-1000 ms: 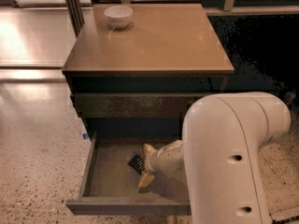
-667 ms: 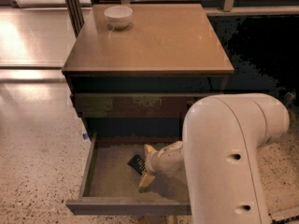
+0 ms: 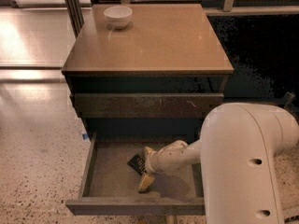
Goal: Pick rxbar chocolate from middle drawer and place on counter
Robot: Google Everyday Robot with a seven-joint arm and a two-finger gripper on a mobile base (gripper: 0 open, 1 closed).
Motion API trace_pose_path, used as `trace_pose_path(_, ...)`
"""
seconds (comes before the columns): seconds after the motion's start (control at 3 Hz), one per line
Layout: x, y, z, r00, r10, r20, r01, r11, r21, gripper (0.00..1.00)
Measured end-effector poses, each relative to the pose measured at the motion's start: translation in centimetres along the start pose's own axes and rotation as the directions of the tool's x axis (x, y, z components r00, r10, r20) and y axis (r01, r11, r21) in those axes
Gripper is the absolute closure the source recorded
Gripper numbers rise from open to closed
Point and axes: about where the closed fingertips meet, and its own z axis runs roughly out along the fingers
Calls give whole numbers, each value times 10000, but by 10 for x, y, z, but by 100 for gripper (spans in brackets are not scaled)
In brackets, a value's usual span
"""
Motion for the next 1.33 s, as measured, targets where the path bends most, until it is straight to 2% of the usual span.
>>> trace_pose_path(0.33, -11, -9, 3, 9985, 94, 538, -64, 9985, -552, 0)
trace_pose_path(0.67, -8, -7, 2, 9985, -432, 331, 453, 9967, -676, 0)
trace_pose_path(1.33, -3, -10, 10, 9994, -160, 313, 178, 9981, -584, 0)
